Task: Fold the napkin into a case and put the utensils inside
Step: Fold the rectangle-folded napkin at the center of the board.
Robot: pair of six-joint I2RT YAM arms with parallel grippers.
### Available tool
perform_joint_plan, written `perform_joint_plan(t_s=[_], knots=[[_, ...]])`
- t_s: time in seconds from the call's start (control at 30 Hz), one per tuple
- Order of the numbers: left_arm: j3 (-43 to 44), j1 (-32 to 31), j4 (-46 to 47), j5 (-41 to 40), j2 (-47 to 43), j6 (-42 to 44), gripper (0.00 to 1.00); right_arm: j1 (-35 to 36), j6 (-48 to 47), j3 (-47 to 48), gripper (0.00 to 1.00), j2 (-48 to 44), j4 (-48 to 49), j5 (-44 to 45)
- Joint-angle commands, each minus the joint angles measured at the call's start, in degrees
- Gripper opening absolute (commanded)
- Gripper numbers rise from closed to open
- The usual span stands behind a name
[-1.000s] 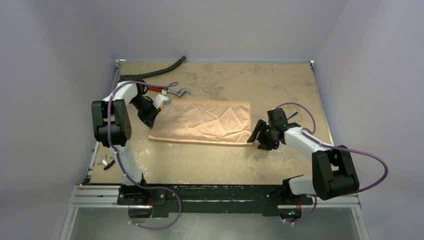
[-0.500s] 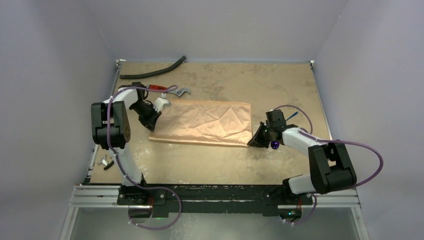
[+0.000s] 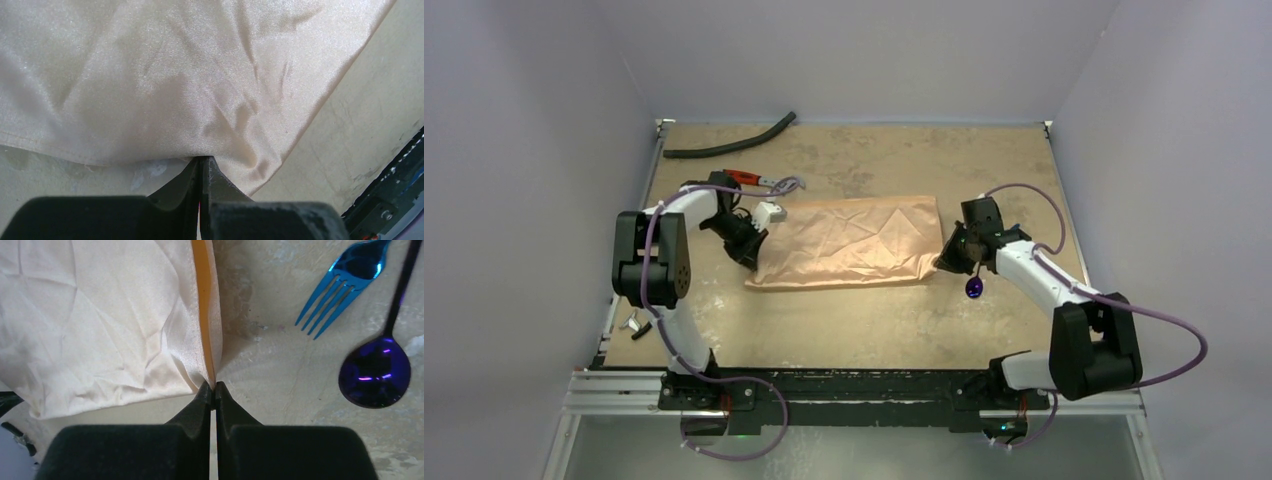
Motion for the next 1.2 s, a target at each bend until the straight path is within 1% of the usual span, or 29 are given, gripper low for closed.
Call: perform_joint_plan(t_s=[0.0, 0.07, 0.13, 0.2, 0.27, 0.43, 0.53, 0.63, 0.73, 0.93, 1.17], knots=[[-0.80, -0.69, 5.23, 3.43, 0.53, -2.94, 0.00, -0.23, -2.97, 3.48, 0.00, -1.75, -5.85, 6.80], [0.10, -0.67, 5.34, 3.39, 0.41, -3.56, 0.00, -0.07, -4.76, 5.22, 0.00, -1.32, -5.27, 8.60], [1.16, -0.29, 4.66, 2.86, 0.22, -3.69, 0.00, 0.81, -5.68, 7.04, 0.00, -0.54, -5.01, 7.28], [2.51, 0.59, 3.62, 2.19, -0.05, -3.76, 0.00, 3.89, -6.08, 9.81, 0.00, 0.96, -4.98, 7.38], [3.72, 1.48, 3.11, 1.14, -0.56, -3.77, 0.00, 8.71, -6.04, 13.52, 0.00, 3.45, -5.59, 8.15], [3.66, 5.93, 7.69, -2.63, -1.18, -6.49, 0.00, 17.63, -4.82, 21.21, 0.00, 9.91, -5.49, 7.51], [1.89, 6.43, 9.46, -1.73, -1.06, -7.75, 0.00, 21.30, -4.87, 25.70, 0.00, 13.90, -5.20, 6.06], [-0.53, 6.32, 11.98, 1.30, -0.56, -9.62, 0.00, 24.45, -5.44, 30.65, 0.00, 18.39, -4.70, 4.71], [-1.71, 6.35, 13.34, 3.56, 0.59, -11.32, 0.00, 26.48, -6.97, 36.77, 0.00, 23.67, -3.81, -0.64], [-3.23, 6.37, 15.51, 5.56, 2.23, -13.59, 0.00, 31.64, -9.10, 49.94, 0.00, 34.91, -5.19, -4.78], [-4.87, 6.36, 17.29, 5.28, 3.00, -15.33, 0.00, 35.57, -9.20, 59.00, 0.00, 44.43, -3.69, -10.89]])
